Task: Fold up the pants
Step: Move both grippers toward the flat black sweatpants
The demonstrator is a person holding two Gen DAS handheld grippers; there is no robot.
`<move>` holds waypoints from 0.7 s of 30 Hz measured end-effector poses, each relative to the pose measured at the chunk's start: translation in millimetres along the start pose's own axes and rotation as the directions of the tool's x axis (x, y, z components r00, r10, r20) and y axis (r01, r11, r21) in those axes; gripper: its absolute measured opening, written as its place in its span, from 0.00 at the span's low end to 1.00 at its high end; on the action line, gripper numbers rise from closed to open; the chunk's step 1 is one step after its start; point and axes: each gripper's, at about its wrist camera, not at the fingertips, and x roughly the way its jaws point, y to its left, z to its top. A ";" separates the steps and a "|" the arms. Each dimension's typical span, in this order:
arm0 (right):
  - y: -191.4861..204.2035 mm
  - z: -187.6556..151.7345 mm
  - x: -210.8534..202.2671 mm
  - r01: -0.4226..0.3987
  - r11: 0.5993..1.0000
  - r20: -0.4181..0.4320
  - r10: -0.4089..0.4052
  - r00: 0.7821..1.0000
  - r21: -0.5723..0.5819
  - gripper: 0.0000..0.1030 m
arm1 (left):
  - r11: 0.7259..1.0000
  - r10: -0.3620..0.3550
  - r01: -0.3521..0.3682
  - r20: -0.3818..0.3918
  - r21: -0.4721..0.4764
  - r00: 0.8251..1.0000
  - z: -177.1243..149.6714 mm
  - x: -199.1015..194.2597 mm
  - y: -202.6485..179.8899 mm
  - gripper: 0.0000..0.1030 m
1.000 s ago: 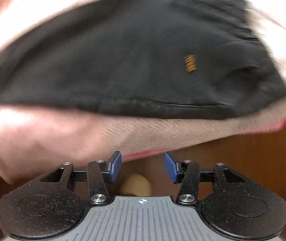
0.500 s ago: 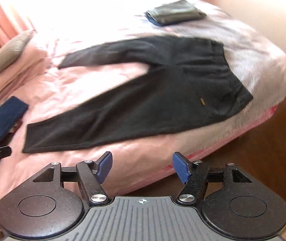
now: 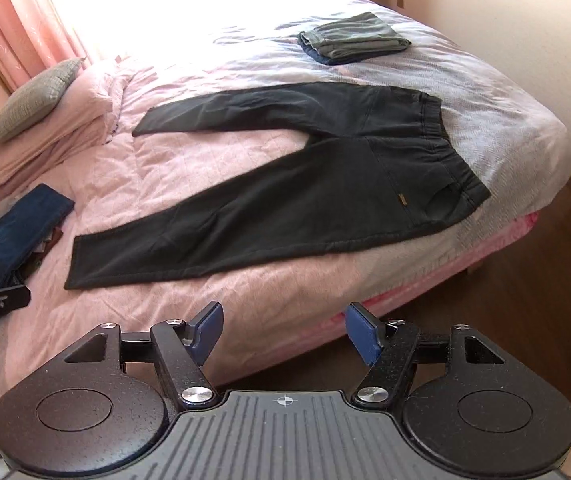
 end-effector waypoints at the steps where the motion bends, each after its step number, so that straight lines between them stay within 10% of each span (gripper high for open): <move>1: -0.6 -1.5 -0.9 0.004 1.000 -0.004 -0.004 1.000 0.004 0.63 | 1.000 -0.003 0.003 0.000 -0.001 1.000 -0.6 -0.6 -0.3 0.68; 21: -13.9 -7.7 -3.4 0.026 0.999 -0.015 -0.025 1.000 0.046 0.63 | 0.999 -0.014 0.014 0.012 0.032 1.000 6.7 1.2 -6.3 0.71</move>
